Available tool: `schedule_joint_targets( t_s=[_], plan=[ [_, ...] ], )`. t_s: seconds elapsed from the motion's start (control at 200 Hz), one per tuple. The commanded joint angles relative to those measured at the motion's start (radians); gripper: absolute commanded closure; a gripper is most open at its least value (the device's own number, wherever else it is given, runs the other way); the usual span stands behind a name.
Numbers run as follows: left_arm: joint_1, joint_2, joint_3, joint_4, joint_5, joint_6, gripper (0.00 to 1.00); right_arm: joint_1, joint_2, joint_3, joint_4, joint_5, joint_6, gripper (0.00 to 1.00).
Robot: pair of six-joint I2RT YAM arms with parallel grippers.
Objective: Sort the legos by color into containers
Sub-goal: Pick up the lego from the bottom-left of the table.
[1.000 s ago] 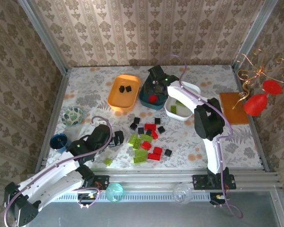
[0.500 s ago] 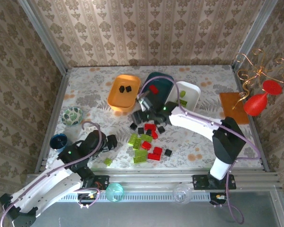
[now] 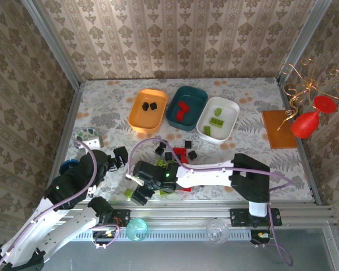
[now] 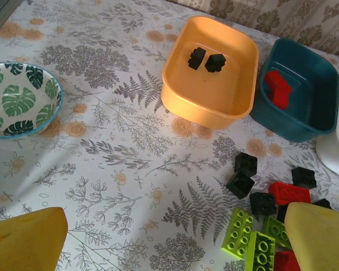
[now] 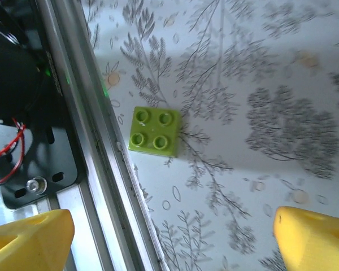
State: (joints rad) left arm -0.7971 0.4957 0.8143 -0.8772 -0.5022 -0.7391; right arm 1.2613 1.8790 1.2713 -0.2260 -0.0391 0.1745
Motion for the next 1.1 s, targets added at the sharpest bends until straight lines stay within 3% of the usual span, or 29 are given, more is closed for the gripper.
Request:
schedule_joint_targets(
  t_s=[0.0, 0.5, 0.81, 1.09],
  plan=[
    [0.007, -0.002, 0.018, -0.046, 0.003, 0.054, 0.00, 0.000, 0.067, 0.058, 0.044, 0.001, -0.025, 0.08],
    [0.012, -0.046, 0.013, -0.067, 0.030, 0.055, 0.00, 0.052, 0.265, 0.211, 0.028, 0.090, -0.082, 0.18],
    [0.013, -0.034, 0.024, -0.055, 0.033, 0.060, 0.00, 0.055, 0.301, 0.248, 0.009, 0.103, -0.095, 0.38],
    [0.015, -0.003, 0.104, -0.058, 0.033, 0.101, 0.00, 0.079, 0.335, 0.283, -0.033, 0.132, -0.117, 0.40]
  ],
)
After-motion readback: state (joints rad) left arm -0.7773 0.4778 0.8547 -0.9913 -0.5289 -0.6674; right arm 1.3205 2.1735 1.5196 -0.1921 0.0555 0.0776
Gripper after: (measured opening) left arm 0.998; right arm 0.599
